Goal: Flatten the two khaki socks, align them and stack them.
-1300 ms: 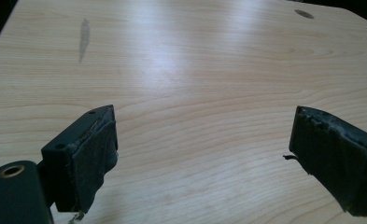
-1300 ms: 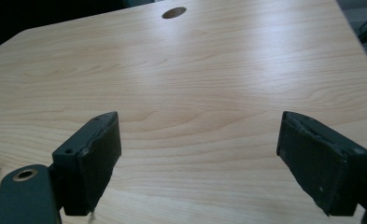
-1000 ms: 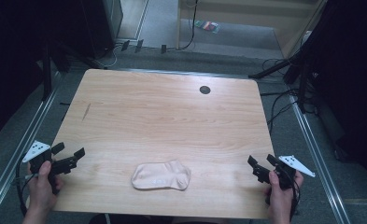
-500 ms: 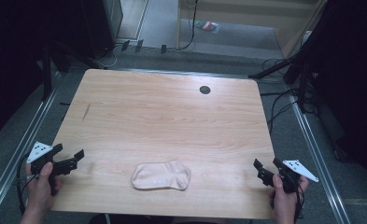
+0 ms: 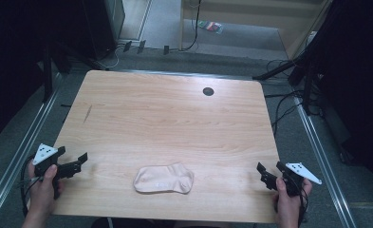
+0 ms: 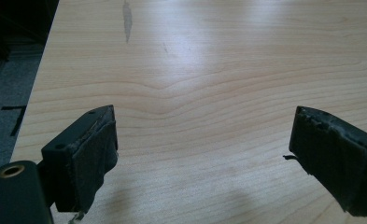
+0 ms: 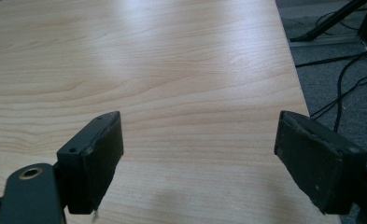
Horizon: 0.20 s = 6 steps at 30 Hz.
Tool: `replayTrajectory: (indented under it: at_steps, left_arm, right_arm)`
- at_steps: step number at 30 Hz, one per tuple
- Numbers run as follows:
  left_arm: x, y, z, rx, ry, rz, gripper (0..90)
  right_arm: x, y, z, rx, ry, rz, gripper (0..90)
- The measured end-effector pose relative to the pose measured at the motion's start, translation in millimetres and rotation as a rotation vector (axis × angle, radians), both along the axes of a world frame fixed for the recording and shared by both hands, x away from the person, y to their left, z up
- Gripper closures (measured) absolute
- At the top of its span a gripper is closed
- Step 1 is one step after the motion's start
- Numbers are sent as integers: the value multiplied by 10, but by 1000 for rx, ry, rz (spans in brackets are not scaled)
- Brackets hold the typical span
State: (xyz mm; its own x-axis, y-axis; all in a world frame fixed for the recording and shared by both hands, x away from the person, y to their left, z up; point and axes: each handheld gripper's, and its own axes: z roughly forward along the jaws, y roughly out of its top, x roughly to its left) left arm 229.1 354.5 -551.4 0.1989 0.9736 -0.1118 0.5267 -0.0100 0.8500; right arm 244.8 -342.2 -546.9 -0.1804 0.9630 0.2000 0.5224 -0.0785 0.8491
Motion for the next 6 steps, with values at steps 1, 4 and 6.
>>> replayTrajectory:
  at_steps: [1,4,6]
  left_arm:
    - [0,0,0,0,0,0,85]
    - [11,-3,-1,7,11,1,85]
    - [12,-2,0,8,12,2,85]
  right_arm:
    - [0,0,0,0,0,0,154]
    - [-8,3,12,4,9,1,148]
    - [-9,11,20,5,12,2,147]
